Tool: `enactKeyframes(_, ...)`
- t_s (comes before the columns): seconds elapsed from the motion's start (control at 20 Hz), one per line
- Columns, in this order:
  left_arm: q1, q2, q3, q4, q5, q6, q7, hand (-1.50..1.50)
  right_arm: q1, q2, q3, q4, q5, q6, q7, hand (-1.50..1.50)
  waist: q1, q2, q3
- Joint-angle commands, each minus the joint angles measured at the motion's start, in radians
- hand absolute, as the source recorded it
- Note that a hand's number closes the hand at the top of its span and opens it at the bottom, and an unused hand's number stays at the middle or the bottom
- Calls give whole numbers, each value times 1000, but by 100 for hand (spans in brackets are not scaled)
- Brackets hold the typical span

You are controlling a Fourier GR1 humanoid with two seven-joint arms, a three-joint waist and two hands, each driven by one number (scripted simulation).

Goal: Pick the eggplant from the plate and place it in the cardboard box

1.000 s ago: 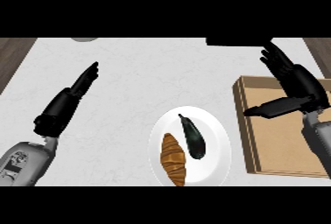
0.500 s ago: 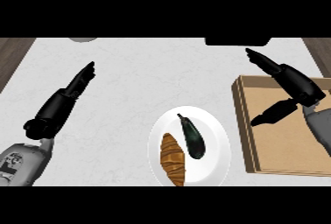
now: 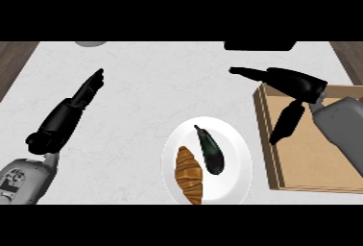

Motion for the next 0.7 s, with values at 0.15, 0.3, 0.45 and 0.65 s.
enactKeyframes(0.15, 9, -35, 9, -15, -26, 10, 22, 0, -73, 78, 74, -133, 60, 126, 252, -150, -16, -4, 1)
enactKeyframes(0.3, 25, -34, 3, -6, -58, -3, 4, 0, -85, 115, 73, -161, 42, 201, 369, -150, -17, -3, 0)
enactKeyframes(0.45, 25, -47, 35, 15, -49, -8, -26, 0, -88, 183, 82, -204, 23, 242, 521, -150, -19, -4, 0)
enactKeyframes(0.65, 28, -32, 74, -14, -49, -50, 18, 0, -93, 283, 44, -147, 57, 261, 586, -150, -12, -1, 1)
